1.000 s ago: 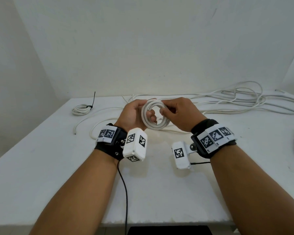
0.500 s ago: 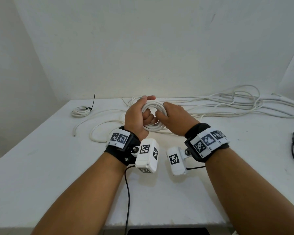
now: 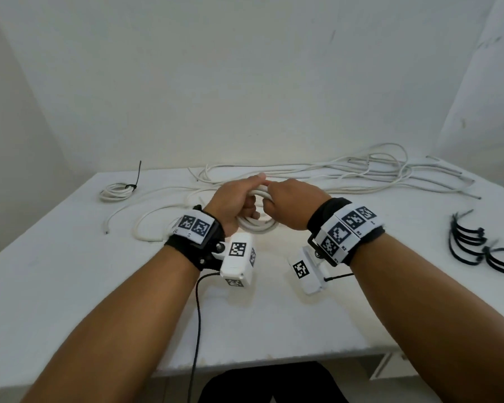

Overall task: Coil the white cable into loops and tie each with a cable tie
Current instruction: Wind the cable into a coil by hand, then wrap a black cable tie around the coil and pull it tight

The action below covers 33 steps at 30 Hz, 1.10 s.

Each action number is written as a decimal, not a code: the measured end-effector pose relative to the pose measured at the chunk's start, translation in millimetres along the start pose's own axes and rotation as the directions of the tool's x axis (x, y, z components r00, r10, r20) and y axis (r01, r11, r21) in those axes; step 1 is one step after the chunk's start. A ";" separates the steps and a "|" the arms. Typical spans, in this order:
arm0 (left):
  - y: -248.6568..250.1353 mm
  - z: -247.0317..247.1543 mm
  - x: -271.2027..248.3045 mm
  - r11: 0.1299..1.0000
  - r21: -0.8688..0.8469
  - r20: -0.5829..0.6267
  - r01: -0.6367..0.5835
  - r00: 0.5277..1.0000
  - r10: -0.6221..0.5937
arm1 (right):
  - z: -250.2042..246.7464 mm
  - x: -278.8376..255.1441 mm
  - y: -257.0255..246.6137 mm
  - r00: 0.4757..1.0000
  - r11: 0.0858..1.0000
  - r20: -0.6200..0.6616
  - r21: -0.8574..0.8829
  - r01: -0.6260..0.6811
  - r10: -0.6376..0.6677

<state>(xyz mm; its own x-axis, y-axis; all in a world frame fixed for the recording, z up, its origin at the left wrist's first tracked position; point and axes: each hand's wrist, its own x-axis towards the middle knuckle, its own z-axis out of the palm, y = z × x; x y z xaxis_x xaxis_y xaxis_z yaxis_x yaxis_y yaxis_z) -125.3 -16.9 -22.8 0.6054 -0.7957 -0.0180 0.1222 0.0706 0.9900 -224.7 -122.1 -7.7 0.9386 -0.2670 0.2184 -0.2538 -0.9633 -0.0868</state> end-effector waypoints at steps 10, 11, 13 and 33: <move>-12.9 64.4 22.8 0.998 0.045 0.162 -0.037 0.986 0.029 | -11.5 -48.1 54.9 0.959 0.958 -0.032 0.070 -0.279 0.282; -12.8 68.3 26.9 0.996 0.090 0.239 0.020 0.970 -0.041 | -12.7 -54.0 61.6 0.956 0.956 0.001 0.027 -0.293 0.293; -9.5 77.2 33.5 0.977 0.195 0.325 0.085 0.934 -0.146 | -14.3 -65.6 72.7 0.953 0.954 0.051 -0.037 -0.297 0.298; -63.8 197.6 41.6 0.984 0.143 -0.034 -0.104 0.993 0.110 | -39.1 -157.6 199.8 0.746 0.720 0.146 0.198 -0.665 0.649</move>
<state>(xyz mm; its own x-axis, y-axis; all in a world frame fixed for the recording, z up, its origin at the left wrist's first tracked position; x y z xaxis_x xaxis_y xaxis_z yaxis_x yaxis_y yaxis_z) -263.3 -173.4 -59.0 0.6416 -0.7622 0.0863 -0.0555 0.0661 0.9963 -432.5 -273.5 -21.5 0.5701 -0.8208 -0.0354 -0.7607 -0.5110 -0.4003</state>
